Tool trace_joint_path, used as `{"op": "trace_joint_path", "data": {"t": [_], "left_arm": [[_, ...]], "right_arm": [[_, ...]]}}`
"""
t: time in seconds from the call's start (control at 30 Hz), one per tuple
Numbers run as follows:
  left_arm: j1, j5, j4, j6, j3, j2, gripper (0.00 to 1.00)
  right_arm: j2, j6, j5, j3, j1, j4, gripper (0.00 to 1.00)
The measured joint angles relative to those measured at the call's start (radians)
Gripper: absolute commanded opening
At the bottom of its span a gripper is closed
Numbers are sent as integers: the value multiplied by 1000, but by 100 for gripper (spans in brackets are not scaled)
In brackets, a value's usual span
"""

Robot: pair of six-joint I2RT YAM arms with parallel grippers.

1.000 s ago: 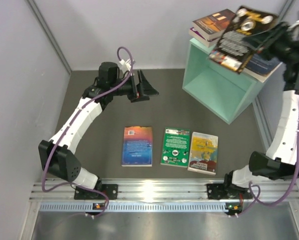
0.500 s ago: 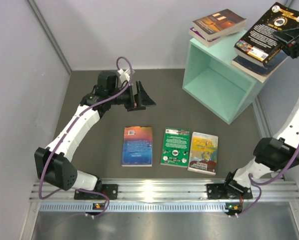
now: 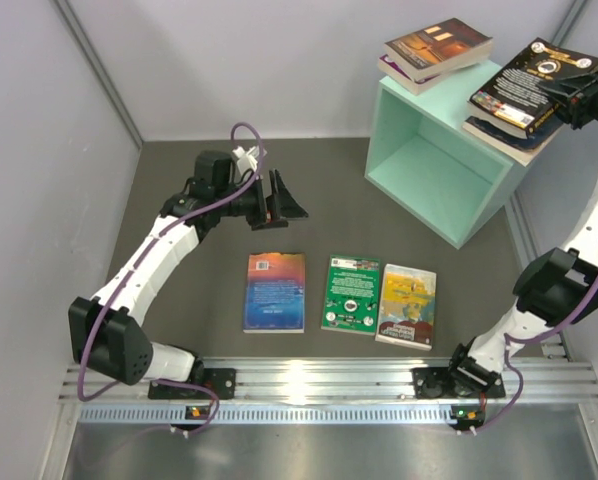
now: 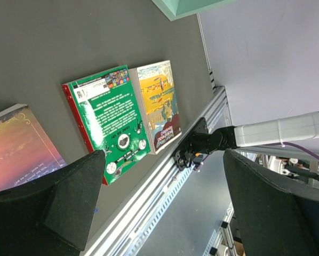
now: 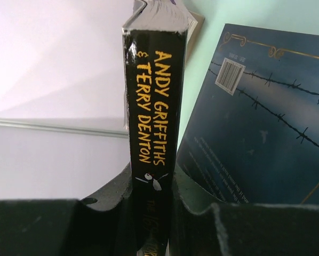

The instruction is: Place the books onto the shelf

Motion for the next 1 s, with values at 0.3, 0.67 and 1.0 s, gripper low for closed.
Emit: {"op": "trace_joint_path", "data": {"t": [0.3, 0.67, 1.0], "left_arm": [[4, 0, 5, 0, 0, 1, 96], [5, 12, 13, -4, 3, 37, 94], [5, 22, 19, -23, 8, 40, 93]], "right_arm": [[0, -61, 1, 0, -12, -74, 42], [-24, -109, 1, 5, -45, -136, 100], [78, -256, 98, 319, -55, -476, 100]]}}
